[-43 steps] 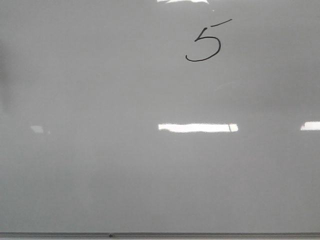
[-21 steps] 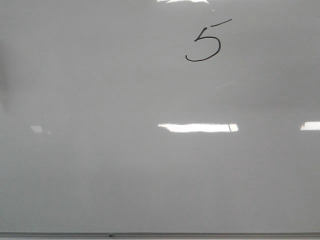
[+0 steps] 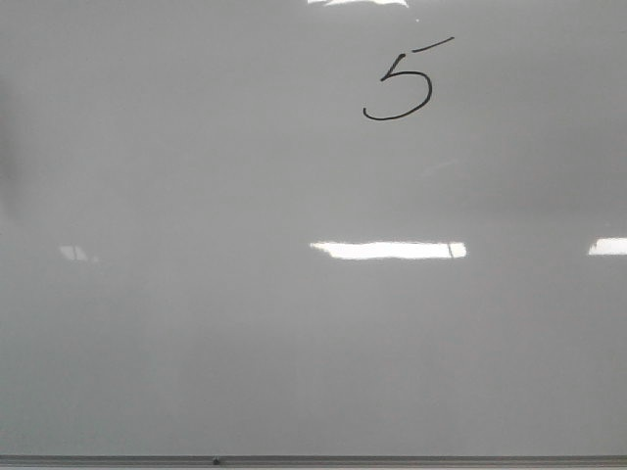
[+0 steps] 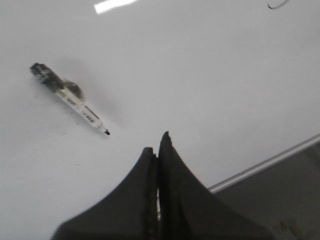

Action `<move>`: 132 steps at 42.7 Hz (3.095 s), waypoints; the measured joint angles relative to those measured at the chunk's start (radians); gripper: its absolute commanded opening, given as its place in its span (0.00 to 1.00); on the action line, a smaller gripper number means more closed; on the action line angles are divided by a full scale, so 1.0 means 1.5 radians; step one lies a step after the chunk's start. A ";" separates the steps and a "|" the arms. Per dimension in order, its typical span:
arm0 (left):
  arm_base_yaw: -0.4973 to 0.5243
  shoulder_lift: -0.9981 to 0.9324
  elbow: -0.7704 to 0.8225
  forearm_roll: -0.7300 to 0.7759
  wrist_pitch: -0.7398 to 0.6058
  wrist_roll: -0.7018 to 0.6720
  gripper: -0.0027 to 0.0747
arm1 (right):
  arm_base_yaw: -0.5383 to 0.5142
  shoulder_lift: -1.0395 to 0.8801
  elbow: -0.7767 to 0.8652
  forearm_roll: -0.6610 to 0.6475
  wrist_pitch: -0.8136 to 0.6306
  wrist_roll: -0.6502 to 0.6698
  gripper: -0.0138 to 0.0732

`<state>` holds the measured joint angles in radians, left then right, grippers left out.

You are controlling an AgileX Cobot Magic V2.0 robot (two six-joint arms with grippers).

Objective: Write number 5 on whiteboard

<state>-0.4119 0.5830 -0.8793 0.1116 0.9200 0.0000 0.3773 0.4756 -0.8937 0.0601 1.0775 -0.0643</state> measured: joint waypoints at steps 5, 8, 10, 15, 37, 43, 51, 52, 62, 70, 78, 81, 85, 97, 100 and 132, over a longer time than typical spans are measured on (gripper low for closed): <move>0.078 -0.084 0.073 0.004 -0.056 0.000 0.01 | 0.000 -0.001 0.000 0.000 0.000 0.000 0.07; 0.119 -0.138 0.134 0.004 -0.109 0.000 0.01 | 0.000 -0.001 0.000 0.000 0.000 0.000 0.07; 0.145 -0.178 0.174 0.004 -0.154 0.000 0.01 | 0.000 -0.001 0.000 0.000 0.000 0.000 0.07; 0.198 -0.272 0.292 0.000 -0.267 -0.007 0.01 | 0.000 -0.001 0.000 0.000 0.000 0.000 0.07; 0.277 -0.393 0.591 -0.103 -0.562 -0.009 0.01 | 0.000 -0.001 0.000 0.000 0.000 0.001 0.07; 0.277 -0.393 0.591 -0.103 -0.588 -0.009 0.01 | 0.000 -0.001 0.000 0.000 0.000 0.001 0.07; 0.277 -0.393 0.591 -0.103 -0.607 -0.009 0.01 | 0.000 -0.001 0.000 0.000 0.000 0.001 0.07; 0.277 -0.393 0.591 -0.103 -0.607 -0.009 0.01 | 0.000 -0.001 0.000 0.000 0.000 0.001 0.07; 0.277 -0.393 0.591 -0.103 -0.609 -0.009 0.01 | 0.000 -0.001 0.000 0.000 0.000 0.001 0.07; 0.277 -0.393 0.591 -0.103 -0.613 -0.009 0.01 | 0.000 -0.001 0.000 0.000 0.000 0.001 0.07; 0.277 -0.393 0.591 -0.103 -0.613 -0.010 0.01 | 0.000 -0.001 0.000 0.000 0.000 0.001 0.07; 0.277 -0.393 0.591 -0.103 -0.613 -0.010 0.01 | 0.000 -0.001 0.000 0.000 0.000 0.001 0.07; 0.277 -0.393 0.591 -0.103 -0.613 -0.010 0.01 | 0.000 -0.001 0.000 0.000 0.000 0.001 0.07; 0.277 -0.393 0.591 -0.103 -0.613 -0.010 0.01 | -0.026 -0.026 0.018 -0.002 -0.023 0.001 0.07; 0.277 -0.393 0.591 -0.103 -0.613 -0.010 0.01 | -0.064 -0.059 0.050 -0.009 -0.065 0.001 0.07; 0.277 -0.393 0.591 -0.103 -0.613 -0.010 0.01 | -0.230 -0.324 0.600 -0.015 -0.630 -0.007 0.07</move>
<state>0.0031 -0.0061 0.0065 -0.0422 0.0000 -0.0145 0.0324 -0.0106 0.0063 0.0372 0.1326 -0.0744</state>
